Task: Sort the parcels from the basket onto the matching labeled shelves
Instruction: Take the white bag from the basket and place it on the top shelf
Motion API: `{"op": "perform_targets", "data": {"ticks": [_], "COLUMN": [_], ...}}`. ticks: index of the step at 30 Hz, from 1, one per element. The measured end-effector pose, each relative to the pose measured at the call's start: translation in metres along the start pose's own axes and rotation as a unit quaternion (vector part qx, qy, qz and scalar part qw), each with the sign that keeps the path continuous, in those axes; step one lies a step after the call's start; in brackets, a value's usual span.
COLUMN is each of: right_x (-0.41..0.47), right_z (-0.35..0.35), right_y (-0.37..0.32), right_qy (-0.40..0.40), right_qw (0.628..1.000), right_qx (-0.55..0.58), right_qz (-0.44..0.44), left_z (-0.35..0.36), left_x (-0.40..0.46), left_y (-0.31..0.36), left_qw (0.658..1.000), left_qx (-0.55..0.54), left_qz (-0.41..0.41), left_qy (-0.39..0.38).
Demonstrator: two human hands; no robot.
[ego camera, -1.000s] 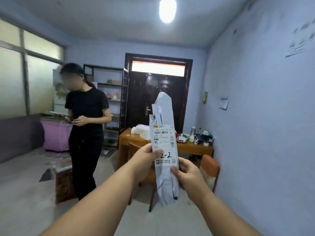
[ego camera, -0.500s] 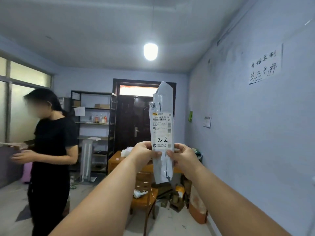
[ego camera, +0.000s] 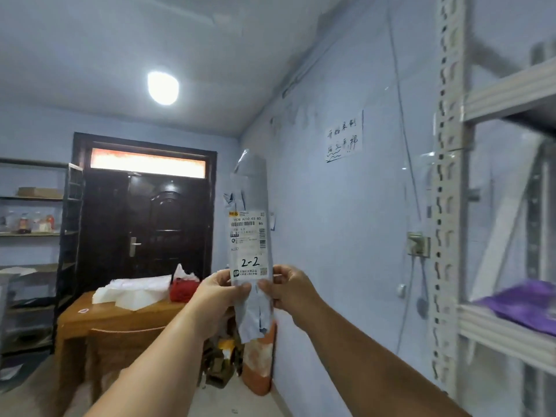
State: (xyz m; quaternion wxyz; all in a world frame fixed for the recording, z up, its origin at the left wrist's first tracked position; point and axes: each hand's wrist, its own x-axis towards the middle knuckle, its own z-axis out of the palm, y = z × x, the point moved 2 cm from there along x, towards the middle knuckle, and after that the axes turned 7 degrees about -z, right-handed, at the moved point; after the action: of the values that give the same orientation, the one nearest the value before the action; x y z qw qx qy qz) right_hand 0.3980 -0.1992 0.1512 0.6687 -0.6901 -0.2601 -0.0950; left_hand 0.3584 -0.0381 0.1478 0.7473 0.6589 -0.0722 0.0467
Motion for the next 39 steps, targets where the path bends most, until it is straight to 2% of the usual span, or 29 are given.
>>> {"op": "perform_targets", "data": {"ticks": [4, 7, 13, 16, 20, 24, 28, 32, 34, 36, 37, 38, 39], "right_x": [-0.034, -0.057, -0.122, -0.156, -0.179, -0.166, -0.137, -0.108, -0.095, -0.085, -0.083, -0.084, -0.085], "right_z": [-0.056, -0.099, -0.157, -0.171, -0.176, -0.184, -0.197, -0.219, -0.235, -0.247, -0.249, -0.251, -0.253], "right_y": [-0.019, -0.036, -0.082, -0.105, -0.152, -0.232, -0.329, -0.403, -0.423, -0.434, -0.436, -0.438, -0.441], "right_qy": [0.073, 0.156, 0.288, 0.338, 0.361, 0.385, 0.391, 0.428, 0.454, 0.449, 0.443, 0.445, 0.457], "right_qw": [0.993, 0.976, 0.938, 0.923, 0.904, 0.877, 0.842, 0.81, 0.788, 0.765, 0.742, 0.703, 0.667], "right_qx": [-0.091, -0.151, -0.188, -0.182, -0.229, -0.274, -0.332, -0.35, -0.374, -0.45, -0.502, -0.554, -0.586], "right_qz": [0.001, 0.029, 0.038, 0.025, -0.006, -0.085, -0.166, -0.195, -0.181, -0.103, -0.037, 0.019, 0.046], "left_z": [0.064, 0.117, 0.202, 0.23, 0.259, 0.289, 0.319, 0.342, 0.353, 0.364, 0.371, 0.372, 0.374], "left_x": [0.024, 0.032, -0.002, -0.029, -0.054, -0.059, -0.047, -0.043, -0.039, -0.034, -0.032, -0.033, -0.034], "left_y": [-0.026, -0.03, -0.026, -0.023, 0.007, 0.083, 0.182, 0.262, 0.286, 0.293, 0.291, 0.286, 0.282], "left_qw": [0.995, 0.982, 0.936, 0.922, 0.912, 0.905, 0.907, 0.918, 0.921, 0.923, 0.925, 0.924, 0.924], "left_qx": [-0.038, -0.057, -0.042, -0.036, -0.066, -0.088, -0.116, -0.139, -0.18, -0.191, -0.184, -0.193, -0.201], "left_qz": [-0.024, -0.051, -0.095, -0.087, -0.054, 0.032, 0.106, 0.148, 0.126, 0.093, 0.08, 0.062, 0.056], "left_qy": [-0.092, -0.173, -0.336, -0.375, -0.4, -0.416, -0.391, -0.34, -0.321, -0.321, -0.323, -0.325, -0.321]}}
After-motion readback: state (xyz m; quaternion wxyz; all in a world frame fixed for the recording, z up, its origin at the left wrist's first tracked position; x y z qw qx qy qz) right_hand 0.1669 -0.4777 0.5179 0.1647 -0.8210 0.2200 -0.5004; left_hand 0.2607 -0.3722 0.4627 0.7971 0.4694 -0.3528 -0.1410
